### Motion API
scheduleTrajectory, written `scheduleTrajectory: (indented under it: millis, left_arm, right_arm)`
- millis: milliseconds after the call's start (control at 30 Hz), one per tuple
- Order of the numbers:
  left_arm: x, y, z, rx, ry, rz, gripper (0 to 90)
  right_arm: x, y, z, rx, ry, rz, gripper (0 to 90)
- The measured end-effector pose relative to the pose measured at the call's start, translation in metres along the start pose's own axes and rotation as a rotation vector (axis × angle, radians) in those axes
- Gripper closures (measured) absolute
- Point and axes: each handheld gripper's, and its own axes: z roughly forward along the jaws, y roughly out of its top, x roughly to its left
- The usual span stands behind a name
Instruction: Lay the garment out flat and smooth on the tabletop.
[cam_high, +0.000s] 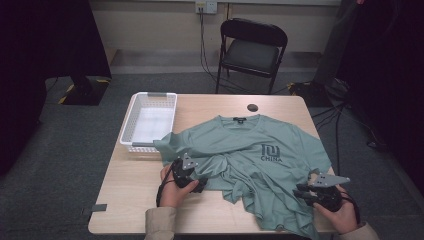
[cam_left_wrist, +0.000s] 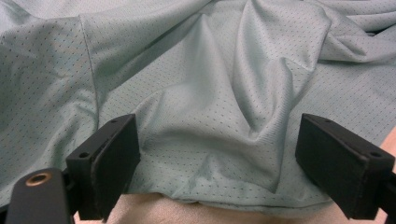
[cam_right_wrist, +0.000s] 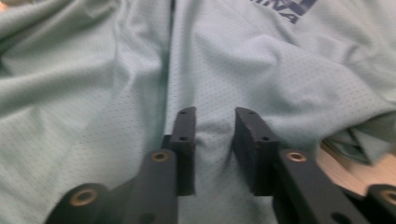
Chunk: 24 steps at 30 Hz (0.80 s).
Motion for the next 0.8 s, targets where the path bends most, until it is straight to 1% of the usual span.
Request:
scheduleTrajectory:
  millis: [33,67,100,167,367,467,600,633,667,700,733,800]
  left_arm:
    - [0.000,0.000,0.000,0.000,0.000,0.001,13.2]
    - [0.000,0.000,0.000,0.000,0.000,0.001,13.2]
    - [0.000,0.000,0.000,0.000,0.000,0.000,13.2]
    - [0.000,0.000,0.000,0.000,0.000,0.000,13.2]
    - [0.000,0.000,0.000,0.000,0.000,0.001,13.2]
    - [0.000,0.000,0.000,0.001,0.000,0.001,13.2]
    - [0.000,0.000,0.000,0.001,0.000,0.002,13.2]
    - [0.000,0.000,0.000,0.000,0.000,0.002,13.2]
    - [0.000,0.000,0.000,0.001,0.000,0.001,13.2]
    - [0.000,0.000,0.000,0.000,0.000,0.001,13.2]
    - [0.000,0.000,0.000,0.001,0.000,0.002,13.2]
    - [0.000,0.000,0.000,0.001,0.000,0.002,13.2]
  right_arm:
    - [0.000,0.001,0.001,0.001,0.010,0.003,76.0]
    - [0.001,0.001,-0.001,0.011,0.012,-0.006,82.1]
    - [0.002,0.001,-0.001,0.016,0.013,-0.016,84.3]
    - [0.005,-0.001,-0.004,0.019,0.038,-0.021,88.5]
    - [0.020,-0.009,-0.014,0.026,0.107,-0.038,89.1]
    - [0.028,-0.013,-0.018,0.022,0.144,-0.032,88.8]
    - [0.036,-0.017,-0.022,0.023,0.173,-0.038,86.7]
    - [0.036,-0.018,-0.023,0.023,0.174,-0.039,83.9]
    - [0.036,-0.018,-0.024,0.015,0.162,-0.037,79.7]
    - [0.035,-0.017,-0.024,0.004,0.147,-0.035,78.7]
    - [0.033,-0.016,-0.025,-0.007,0.133,-0.028,75.2]
    - [0.027,-0.013,-0.027,-0.034,0.095,-0.013,71.4]
